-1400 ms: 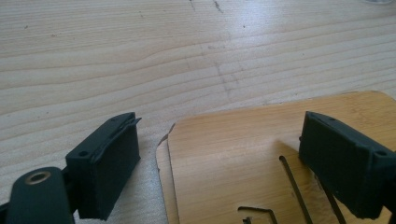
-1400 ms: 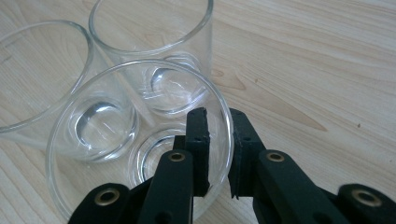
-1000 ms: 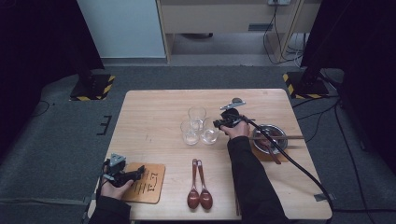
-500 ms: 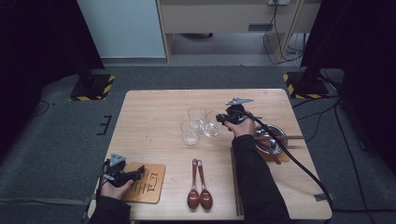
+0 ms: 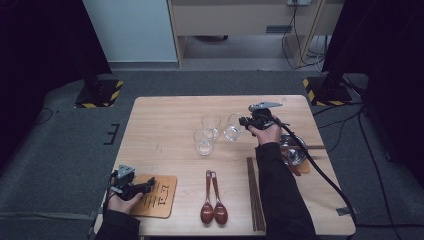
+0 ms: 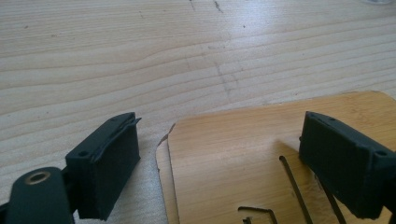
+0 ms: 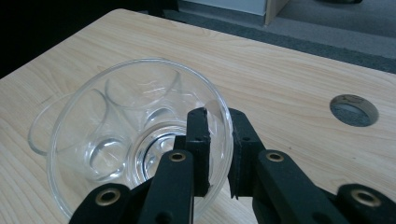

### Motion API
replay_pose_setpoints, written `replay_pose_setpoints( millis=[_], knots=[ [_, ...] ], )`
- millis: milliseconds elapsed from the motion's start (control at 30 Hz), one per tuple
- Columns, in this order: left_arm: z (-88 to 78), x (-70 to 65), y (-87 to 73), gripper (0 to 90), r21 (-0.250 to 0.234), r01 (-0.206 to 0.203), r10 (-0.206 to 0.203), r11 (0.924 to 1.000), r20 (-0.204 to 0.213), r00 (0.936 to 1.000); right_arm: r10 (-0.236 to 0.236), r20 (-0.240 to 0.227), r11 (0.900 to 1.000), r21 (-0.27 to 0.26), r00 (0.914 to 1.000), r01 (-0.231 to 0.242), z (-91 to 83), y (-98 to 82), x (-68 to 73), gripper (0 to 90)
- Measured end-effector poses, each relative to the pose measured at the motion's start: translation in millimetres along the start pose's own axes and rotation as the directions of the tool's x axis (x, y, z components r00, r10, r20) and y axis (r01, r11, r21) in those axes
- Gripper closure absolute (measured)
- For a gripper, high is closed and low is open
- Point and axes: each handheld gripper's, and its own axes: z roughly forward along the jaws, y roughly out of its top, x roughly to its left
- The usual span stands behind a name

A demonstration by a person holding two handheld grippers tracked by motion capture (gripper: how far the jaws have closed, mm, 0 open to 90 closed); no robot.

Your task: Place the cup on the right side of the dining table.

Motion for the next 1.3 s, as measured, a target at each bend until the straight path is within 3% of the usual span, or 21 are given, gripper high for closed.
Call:
replay_pose_setpoints(
  millis=[500,733,1300],
  knots=[
    [0.2,-0.2,0.0,11.2,-0.003,0.003,-0.003,1.0000,0.000,1.0000,0.028,0.064,1.000,0.001,0.9976,-0.028,-17.9,-10.9,-32.7,81.3],
    [0.3,-0.2,0.0,11.2,-0.003,0.003,-0.003,1.0000,0.000,1.0000,0.030,0.092,0.999,0.029,0.9954,-0.032,-21.3,-18.3,-46.7,81.4],
    [0.3,-0.2,0.0,11.2,-0.003,0.003,-0.003,1.0000,0.000,1.0000,0.034,0.129,0.992,0.113,0.9911,-0.049,-11.2,-38.7,-60.5,81.4]
  ],
)
